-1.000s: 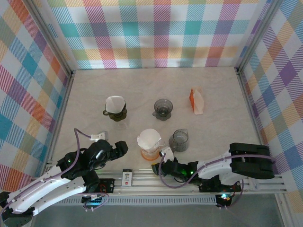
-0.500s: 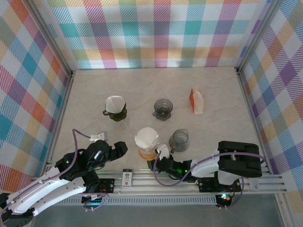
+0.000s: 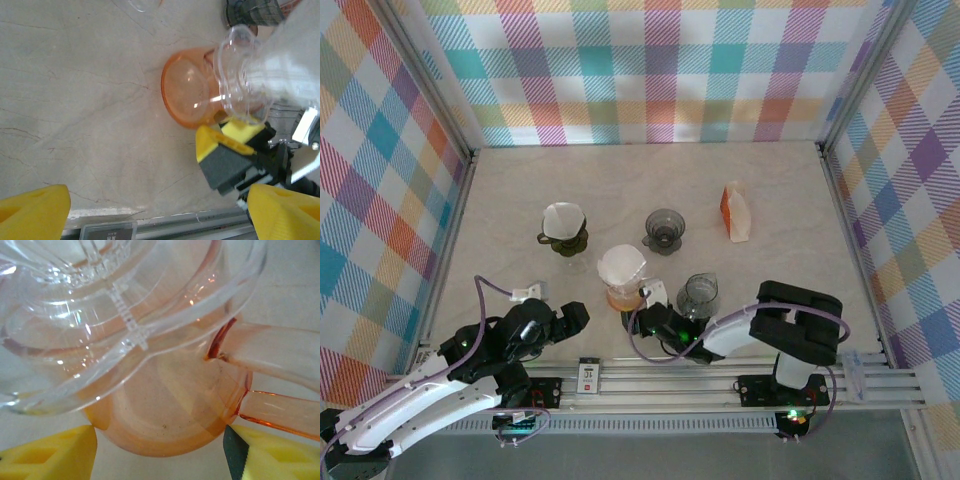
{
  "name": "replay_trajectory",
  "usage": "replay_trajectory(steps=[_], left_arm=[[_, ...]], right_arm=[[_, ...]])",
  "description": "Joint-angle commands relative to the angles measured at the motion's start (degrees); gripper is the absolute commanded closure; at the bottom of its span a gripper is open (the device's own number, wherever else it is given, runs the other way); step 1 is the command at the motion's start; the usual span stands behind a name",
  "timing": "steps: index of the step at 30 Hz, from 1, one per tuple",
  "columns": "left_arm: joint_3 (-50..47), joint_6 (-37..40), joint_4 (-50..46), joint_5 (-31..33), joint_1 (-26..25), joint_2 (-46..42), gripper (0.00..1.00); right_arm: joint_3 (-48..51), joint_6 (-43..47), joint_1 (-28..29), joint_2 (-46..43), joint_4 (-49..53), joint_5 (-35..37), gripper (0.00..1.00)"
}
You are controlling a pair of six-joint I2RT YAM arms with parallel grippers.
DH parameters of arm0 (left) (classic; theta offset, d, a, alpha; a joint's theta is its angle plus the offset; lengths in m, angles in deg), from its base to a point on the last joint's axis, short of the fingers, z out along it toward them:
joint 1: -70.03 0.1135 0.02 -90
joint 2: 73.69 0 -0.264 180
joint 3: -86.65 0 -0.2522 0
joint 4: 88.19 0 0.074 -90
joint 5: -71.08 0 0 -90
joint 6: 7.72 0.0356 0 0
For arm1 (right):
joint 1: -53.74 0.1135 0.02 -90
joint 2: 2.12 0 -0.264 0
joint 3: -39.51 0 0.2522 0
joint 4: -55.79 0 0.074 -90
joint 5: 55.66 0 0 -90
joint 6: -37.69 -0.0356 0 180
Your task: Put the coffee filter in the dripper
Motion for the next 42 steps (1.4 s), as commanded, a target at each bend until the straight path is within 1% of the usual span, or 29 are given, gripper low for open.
replay_trajectory(steps=[1,11,17,21,23,25,30,33,36,39,42], left_arm=[[-1.3,-1.2,-0.6,-0.5,0.4,-1.2,0.09],[-2.1,-2.4,-0.8,-1.1,0.4,-1.5,0.12],[-2.5,-3.1,0.7,-1.4,0.4,-1.2,0.12],[-1.9,-2.4,1.3,-1.5,0.4,-0.1,0.10],[-1.2,-1.7,1.8,-1.6,0.4,0.8,0.09],[-0.8,-1.3,2.4,-1.4,0.4,1.7,0.08],[-0.1,-0.7,5.1,-1.1,0.3,3.5,0.07],[0.9,0.5,6.0,-0.7,0.3,5.3,0.05],[1.9,3.1,7.2,-0.6,0.3,8.0,0.02],[2.7,5.6,8.1,0.5,0.3,10.6,0.01],[2.5,6.7,9.8,1.5,0.3,11.9,0.00]], right_arm=[[-4.0,1.5,-3.0,2.4,-1.6,-2.7,0.32],[-14.4,2.9,-10.8,9.0,2.0,-8.4,0.32],[-19.4,4.1,-12.5,10.9,6.6,-10.6,0.31],[-18.5,2.6,-12.4,8.4,9.3,-13.1,0.29],[-17.1,1.8,-11.6,5.9,10.6,-14.3,0.28],[-16.5,1.3,-10.2,2.6,14.0,-15.5,0.28],[-16.7,-0.1,-6.6,-6.5,26.0,-18.5,0.27],[-17.5,-2.4,-6.4,-14.3,37.2,-17.8,0.26],[-17.7,-2.8,-6.5,-22.2,47.8,-15.8,0.23],[-19.9,-3.2,-8.1,-27.8,61.6,-12.3,0.20],[-19.6,-3.8,-13.1,-33.4,72.0,-11.3,0.18]])
